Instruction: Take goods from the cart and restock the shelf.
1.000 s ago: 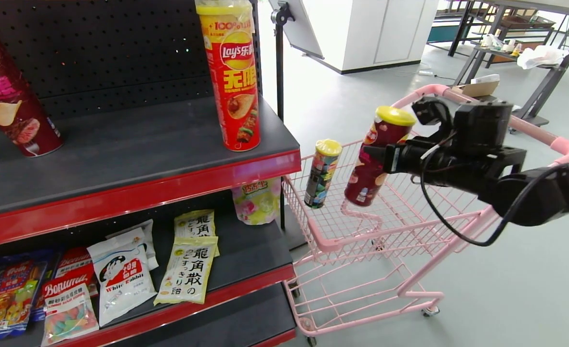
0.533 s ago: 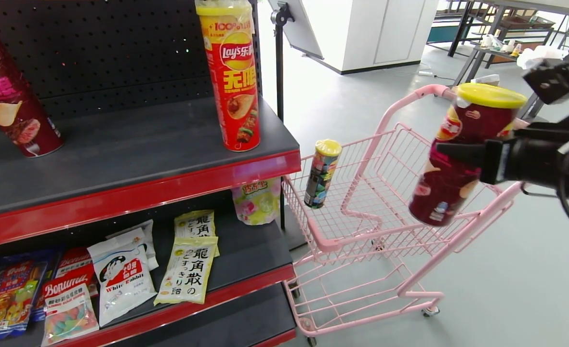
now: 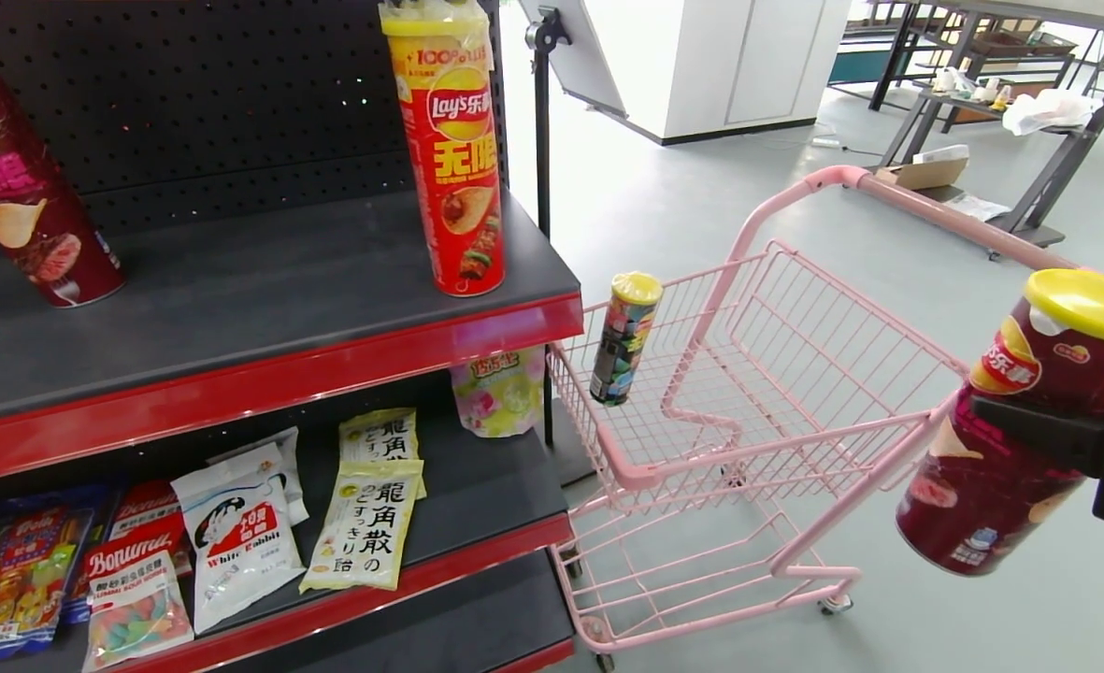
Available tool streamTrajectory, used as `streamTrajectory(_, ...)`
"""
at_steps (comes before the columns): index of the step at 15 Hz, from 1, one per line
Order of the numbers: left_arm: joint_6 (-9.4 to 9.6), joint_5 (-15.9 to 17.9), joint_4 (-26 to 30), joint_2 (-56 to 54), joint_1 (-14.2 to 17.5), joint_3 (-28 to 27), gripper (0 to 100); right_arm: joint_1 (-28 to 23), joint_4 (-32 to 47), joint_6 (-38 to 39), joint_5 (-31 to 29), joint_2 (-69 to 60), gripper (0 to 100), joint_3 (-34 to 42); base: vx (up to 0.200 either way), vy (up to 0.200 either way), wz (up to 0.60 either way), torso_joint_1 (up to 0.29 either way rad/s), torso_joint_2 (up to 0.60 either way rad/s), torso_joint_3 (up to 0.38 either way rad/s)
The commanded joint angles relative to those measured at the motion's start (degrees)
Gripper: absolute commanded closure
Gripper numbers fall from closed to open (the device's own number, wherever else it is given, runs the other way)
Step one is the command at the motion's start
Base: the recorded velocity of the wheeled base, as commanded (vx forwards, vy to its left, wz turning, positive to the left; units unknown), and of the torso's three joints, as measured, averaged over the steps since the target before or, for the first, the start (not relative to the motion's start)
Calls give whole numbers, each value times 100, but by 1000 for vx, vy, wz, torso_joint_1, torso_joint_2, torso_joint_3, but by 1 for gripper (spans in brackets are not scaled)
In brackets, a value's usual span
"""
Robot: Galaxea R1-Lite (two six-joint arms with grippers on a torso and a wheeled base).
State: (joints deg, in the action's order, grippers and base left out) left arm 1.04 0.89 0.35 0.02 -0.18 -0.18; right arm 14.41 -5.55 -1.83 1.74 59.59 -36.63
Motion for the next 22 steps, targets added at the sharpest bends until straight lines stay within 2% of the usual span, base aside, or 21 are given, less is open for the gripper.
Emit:
streamTrajectory(1, 2, -1, -9, 15, 1, 1, 0, 0, -8, -2, 10, -70, 100, 7, 0, 0, 0, 110, -300, -188)
streamTrajectory(14, 2, -1, -9, -2, 1, 1, 0, 18, -8, -28, 37, -26, 100, -28, 0, 0, 0, 200, -505, -300)
streamTrajectory(19, 11, -1, -9, -2, 1, 1, 0, 9, -17, -28, 19, 53, 100, -63, 0, 0, 0, 122, -273, -157)
streamTrajectory(22, 11, -1, -18, -2, 9, 9, 0, 9, -17, -28, 1, 35, 100, 33, 0, 0, 600, 12, -19, -6)
